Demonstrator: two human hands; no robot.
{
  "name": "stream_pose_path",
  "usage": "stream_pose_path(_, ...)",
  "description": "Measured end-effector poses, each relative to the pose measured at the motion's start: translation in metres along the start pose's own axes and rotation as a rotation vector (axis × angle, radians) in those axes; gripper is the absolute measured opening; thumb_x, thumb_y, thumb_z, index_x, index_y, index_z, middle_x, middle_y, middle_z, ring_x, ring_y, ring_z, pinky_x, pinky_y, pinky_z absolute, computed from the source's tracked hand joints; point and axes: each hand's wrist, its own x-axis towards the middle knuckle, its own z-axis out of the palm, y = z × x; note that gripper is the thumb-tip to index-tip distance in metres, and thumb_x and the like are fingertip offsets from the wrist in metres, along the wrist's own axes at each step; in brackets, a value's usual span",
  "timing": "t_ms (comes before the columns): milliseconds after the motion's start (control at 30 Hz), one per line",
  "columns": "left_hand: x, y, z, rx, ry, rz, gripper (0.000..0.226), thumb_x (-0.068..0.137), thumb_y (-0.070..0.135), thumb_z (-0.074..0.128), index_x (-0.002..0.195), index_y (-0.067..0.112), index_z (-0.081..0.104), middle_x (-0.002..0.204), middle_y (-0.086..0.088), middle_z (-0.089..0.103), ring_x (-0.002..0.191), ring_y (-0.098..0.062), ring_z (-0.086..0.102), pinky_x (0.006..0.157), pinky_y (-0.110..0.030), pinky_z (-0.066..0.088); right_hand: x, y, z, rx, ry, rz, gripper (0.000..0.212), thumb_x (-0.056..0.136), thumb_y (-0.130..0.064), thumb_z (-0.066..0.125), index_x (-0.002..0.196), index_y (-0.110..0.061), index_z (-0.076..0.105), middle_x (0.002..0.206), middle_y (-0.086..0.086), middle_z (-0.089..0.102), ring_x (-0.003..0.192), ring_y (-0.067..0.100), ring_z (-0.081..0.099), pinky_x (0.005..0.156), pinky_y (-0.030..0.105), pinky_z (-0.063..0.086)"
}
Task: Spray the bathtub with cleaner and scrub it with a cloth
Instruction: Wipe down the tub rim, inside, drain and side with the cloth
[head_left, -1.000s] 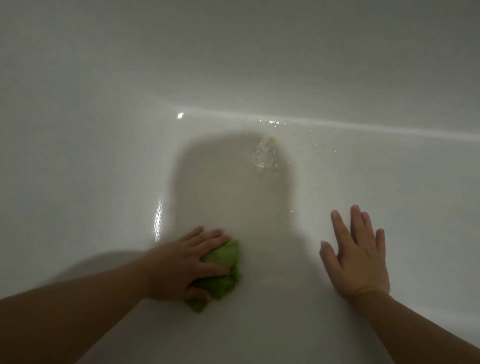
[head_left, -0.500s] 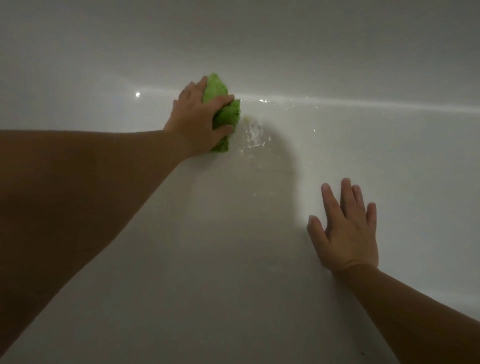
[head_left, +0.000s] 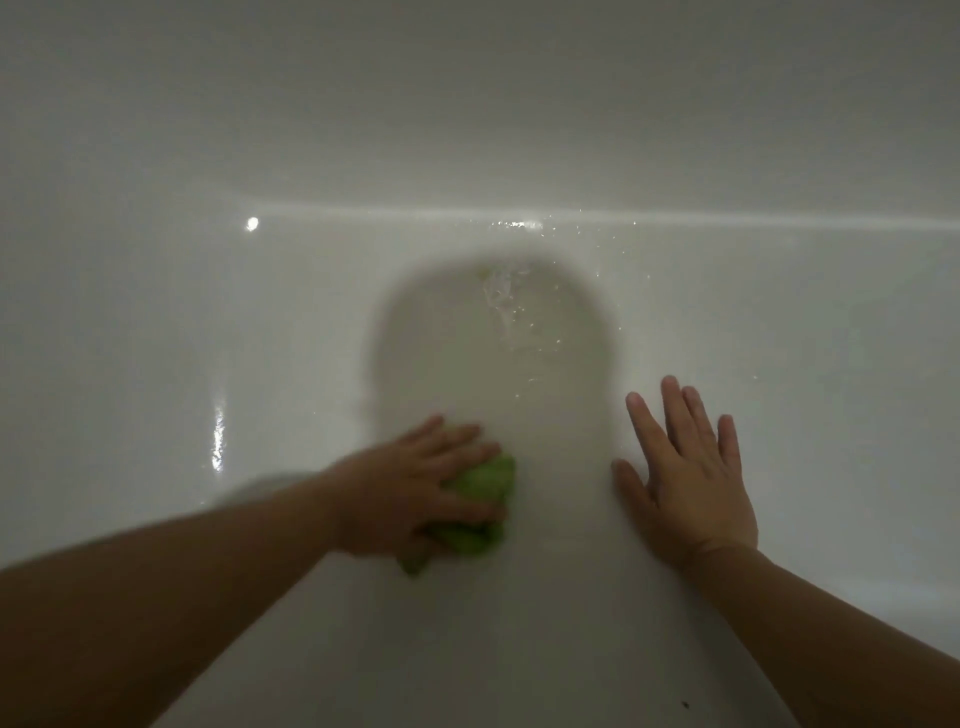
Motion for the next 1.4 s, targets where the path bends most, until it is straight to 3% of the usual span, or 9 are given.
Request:
stream_pose_path(67, 0.016, -0.040, -0.016, 0.067, 0.074, -0.129, 0.070, 0.080, 0.063, 0.065, 0.144, 0.044, 0.041, 0.156, -0.023, 0.040, 0.141, -0.048, 0.042, 0.109, -0.067, 0.039, 0.002, 0.002, 0.000, 0.003, 0.003, 0.008, 0.070, 0.101, -0.069, 0.005, 0.164, -0.039, -0.002, 0.171, -0.002, -0.016, 0.156, 0.016, -0.020, 0.128, 0.050, -0.003)
stream_pose_path(167, 0.048, -0.095, -0.054, 0.077, 0.155, -0.414, 0.069, 0.087, 0.075, 0.043, 0.149, 0.045, 0.032, 0.158, -0.025, 0.029, 0.143, -0.049, 0.032, 0.116, -0.065, 0.031, 0.003, 0.004, -0.001, 0.024, 0.033, 0.015, 0.070, 0.100, -0.068, 0.002, 0.164, -0.039, 0.001, 0.172, -0.003, -0.014, 0.157, 0.016, -0.017, 0.128, 0.049, -0.002)
stream_pose_path(333, 0.105, -0.124, -0.092, -0.176, 0.291, -0.720, 0.070, 0.091, 0.059, 0.065, 0.153, 0.045, 0.035, 0.167, -0.018, 0.012, 0.153, -0.043, 0.011, 0.123, -0.064, 0.016, 0.008, 0.010, -0.002, 0.067, 0.057, 0.046, 0.071, 0.099, -0.068, 0.000, 0.164, -0.038, 0.002, 0.173, -0.002, -0.009, 0.158, 0.016, -0.015, 0.128, 0.047, -0.004)
stream_pose_path(533, 0.114, -0.048, -0.059, -0.159, 0.188, -0.511, 0.074, 0.083, 0.073, 0.036, 0.149, 0.042, 0.048, 0.163, -0.021, 0.028, 0.149, -0.047, 0.024, 0.119, -0.062, 0.023, 0.005, 0.023, -0.001, 0.065, 0.048, -0.002, 0.068, 0.102, -0.059, 0.018, 0.164, -0.035, 0.004, 0.173, -0.001, -0.008, 0.158, 0.015, -0.014, 0.128, 0.048, -0.002)
stream_pose_path(733, 0.067, 0.074, -0.018, -0.150, 0.002, -0.081, 0.052, 0.093, 0.061, 0.044, 0.143, 0.048, 0.049, 0.165, -0.012, 0.029, 0.152, -0.039, 0.024, 0.120, -0.065, 0.021, -0.014, 0.045, 0.000, 0.017, -0.021, 0.007, 0.068, 0.101, -0.059, 0.014, 0.164, -0.036, 0.000, 0.171, -0.002, -0.017, 0.156, 0.015, -0.020, 0.128, 0.048, -0.004)
stream_pose_path(867, 0.066, 0.060, -0.010, -0.080, -0.056, 0.027, 0.057, 0.093, 0.063, 0.050, 0.148, 0.050, 0.039, 0.168, -0.010, 0.023, 0.155, -0.037, 0.019, 0.123, -0.061, 0.018, -0.020, 0.061, -0.001, -0.001, -0.035, 0.057, 0.067, 0.101, -0.062, 0.011, 0.163, -0.040, -0.004, 0.170, -0.003, -0.021, 0.155, 0.014, -0.024, 0.127, 0.047, -0.008)
stream_pose_path(1033, 0.107, -0.030, -0.043, 0.093, 0.020, -0.189, 0.065, 0.087, 0.069, 0.045, 0.146, 0.042, 0.049, 0.157, -0.023, 0.039, 0.143, -0.048, 0.039, 0.114, -0.064, 0.034, -0.012, 0.070, -0.005, 0.017, -0.006, 0.123, 0.068, 0.099, -0.067, 0.002, 0.161, -0.044, -0.010, 0.170, -0.003, -0.024, 0.155, 0.017, -0.025, 0.127, 0.049, -0.009)
stream_pose_path(1233, 0.177, -0.093, -0.109, -0.128, 0.281, -0.684, 0.069, 0.092, 0.058, 0.064, 0.153, 0.045, 0.035, 0.169, -0.016, 0.008, 0.155, -0.040, 0.005, 0.124, -0.063, 0.010, -0.002, 0.086, -0.010, 0.053, 0.035, 0.126, 0.067, 0.101, -0.066, 0.006, 0.161, -0.044, -0.009, 0.171, -0.003, -0.020, 0.155, 0.016, -0.024, 0.127, 0.050, -0.009)
stream_pose_path(1400, 0.206, -0.051, -0.090, -0.125, 0.298, -0.645, 0.066, 0.087, 0.065, 0.050, 0.148, 0.043, 0.045, 0.164, -0.020, 0.024, 0.150, -0.044, 0.021, 0.118, -0.066, 0.022, 0.005, 0.099, -0.009, 0.079, 0.068, 0.116, 0.067, 0.102, -0.063, 0.014, 0.163, -0.040, -0.002, 0.172, -0.002, -0.014, 0.157, 0.016, -0.019, 0.127, 0.049, -0.007)
